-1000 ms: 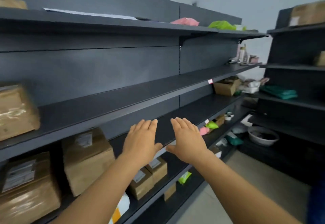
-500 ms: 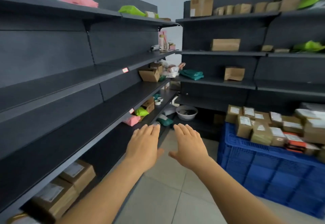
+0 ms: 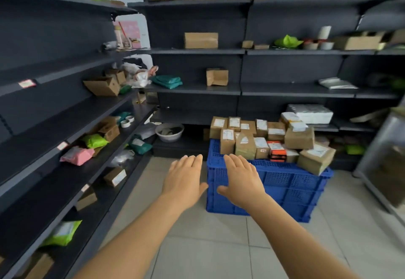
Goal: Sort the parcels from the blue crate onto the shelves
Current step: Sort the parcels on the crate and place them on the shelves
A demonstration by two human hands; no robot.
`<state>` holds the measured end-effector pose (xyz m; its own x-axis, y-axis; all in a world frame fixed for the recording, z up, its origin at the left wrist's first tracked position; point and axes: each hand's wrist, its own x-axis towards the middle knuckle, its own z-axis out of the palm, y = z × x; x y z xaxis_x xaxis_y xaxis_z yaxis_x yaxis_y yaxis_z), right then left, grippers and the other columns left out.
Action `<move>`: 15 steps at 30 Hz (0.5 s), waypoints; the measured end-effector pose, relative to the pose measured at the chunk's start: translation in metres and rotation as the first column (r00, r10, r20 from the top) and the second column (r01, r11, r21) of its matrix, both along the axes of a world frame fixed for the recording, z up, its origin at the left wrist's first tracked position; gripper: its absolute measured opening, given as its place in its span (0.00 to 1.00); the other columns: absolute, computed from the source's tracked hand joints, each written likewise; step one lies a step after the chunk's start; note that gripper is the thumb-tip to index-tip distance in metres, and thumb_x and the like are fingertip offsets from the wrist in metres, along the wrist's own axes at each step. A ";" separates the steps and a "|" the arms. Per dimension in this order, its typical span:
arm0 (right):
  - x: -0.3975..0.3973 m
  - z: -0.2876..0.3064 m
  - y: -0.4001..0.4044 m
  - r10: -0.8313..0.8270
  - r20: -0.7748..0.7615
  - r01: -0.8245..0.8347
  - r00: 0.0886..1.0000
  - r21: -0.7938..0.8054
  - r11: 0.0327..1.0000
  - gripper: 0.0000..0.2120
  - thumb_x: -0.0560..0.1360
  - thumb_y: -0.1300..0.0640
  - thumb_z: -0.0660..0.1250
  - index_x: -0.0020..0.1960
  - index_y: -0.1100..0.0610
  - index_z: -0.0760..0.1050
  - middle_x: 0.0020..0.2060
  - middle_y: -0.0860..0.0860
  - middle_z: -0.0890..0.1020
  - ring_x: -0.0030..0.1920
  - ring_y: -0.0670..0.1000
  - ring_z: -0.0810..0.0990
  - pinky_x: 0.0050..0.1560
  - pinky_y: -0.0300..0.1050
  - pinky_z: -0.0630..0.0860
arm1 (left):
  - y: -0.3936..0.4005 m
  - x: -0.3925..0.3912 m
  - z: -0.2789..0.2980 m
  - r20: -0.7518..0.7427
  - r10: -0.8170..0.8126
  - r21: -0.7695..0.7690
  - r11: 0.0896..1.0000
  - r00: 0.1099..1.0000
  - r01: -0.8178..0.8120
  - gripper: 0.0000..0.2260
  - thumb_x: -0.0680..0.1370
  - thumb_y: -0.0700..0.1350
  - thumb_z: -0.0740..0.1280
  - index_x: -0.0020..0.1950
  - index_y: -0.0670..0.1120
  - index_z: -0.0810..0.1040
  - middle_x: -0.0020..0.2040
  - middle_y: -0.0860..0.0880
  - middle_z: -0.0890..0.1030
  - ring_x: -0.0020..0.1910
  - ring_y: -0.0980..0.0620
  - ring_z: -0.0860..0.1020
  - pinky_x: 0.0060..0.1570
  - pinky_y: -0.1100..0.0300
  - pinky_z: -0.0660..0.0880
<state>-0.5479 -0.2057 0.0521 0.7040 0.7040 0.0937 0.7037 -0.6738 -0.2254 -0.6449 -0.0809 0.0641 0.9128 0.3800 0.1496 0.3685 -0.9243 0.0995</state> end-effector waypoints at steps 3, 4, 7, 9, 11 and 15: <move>0.032 -0.004 -0.032 -0.071 -0.020 0.071 0.997 -0.017 0.997 0.41 0.75 0.45 0.67 0.78 0.55 0.47 0.77 0.50 0.54 0.77 0.53 0.50 0.76 0.51 0.50 | -0.024 0.042 -0.006 -0.001 -0.064 -0.002 0.998 0.998 0.064 0.34 0.79 0.56 0.63 0.78 0.47 0.52 0.75 0.50 0.61 0.75 0.50 0.58 0.73 0.55 0.54; 0.042 -0.005 -0.042 -0.095 -0.034 0.095 0.995 -0.027 0.995 0.42 0.76 0.45 0.66 0.78 0.55 0.46 0.77 0.50 0.53 0.77 0.54 0.49 0.76 0.51 0.49 | -0.031 0.054 -0.008 -0.002 -0.084 -0.005 0.996 0.996 0.084 0.34 0.78 0.56 0.64 0.78 0.47 0.52 0.75 0.51 0.62 0.74 0.50 0.59 0.73 0.55 0.54; 0.070 -0.013 -0.069 -0.176 -0.077 0.173 0.981 -0.048 0.984 0.42 0.76 0.44 0.65 0.79 0.55 0.44 0.78 0.50 0.50 0.78 0.54 0.45 0.77 0.52 0.47 | -0.050 0.094 -0.018 -0.013 -0.149 -0.023 0.989 0.989 0.148 0.34 0.78 0.57 0.64 0.78 0.47 0.53 0.75 0.51 0.62 0.75 0.50 0.58 0.73 0.55 0.55; 0.089 -0.019 -0.085 -0.232 -0.098 0.227 0.968 -0.055 0.972 0.42 0.76 0.44 0.65 0.79 0.55 0.43 0.78 0.50 0.49 0.78 0.54 0.45 0.77 0.52 0.47 | -0.062 0.120 -0.025 -0.020 -0.196 -0.038 0.980 0.980 0.195 0.34 0.78 0.57 0.64 0.78 0.47 0.53 0.76 0.51 0.61 0.75 0.51 0.58 0.74 0.54 0.55; 0.109 -0.026 -0.099 -0.284 -0.108 0.279 0.953 -0.054 0.959 0.42 0.76 0.44 0.65 0.79 0.55 0.44 0.78 0.50 0.49 0.78 0.53 0.45 0.77 0.52 0.47 | -0.074 0.147 -0.030 -0.019 -0.243 -0.054 0.969 0.970 0.242 0.34 0.78 0.57 0.64 0.78 0.47 0.53 0.76 0.51 0.61 0.75 0.51 0.58 0.74 0.54 0.55; 0.158 -0.034 -0.117 -0.373 -0.125 0.372 0.919 -0.034 0.928 0.41 0.75 0.45 0.66 0.78 0.55 0.47 0.77 0.50 0.53 0.78 0.53 0.47 0.77 0.52 0.49 | -0.088 0.209 -0.039 -0.006 -0.320 -0.075 0.945 0.948 0.318 0.33 0.79 0.56 0.63 0.78 0.47 0.52 0.76 0.51 0.61 0.76 0.51 0.57 0.74 0.54 0.54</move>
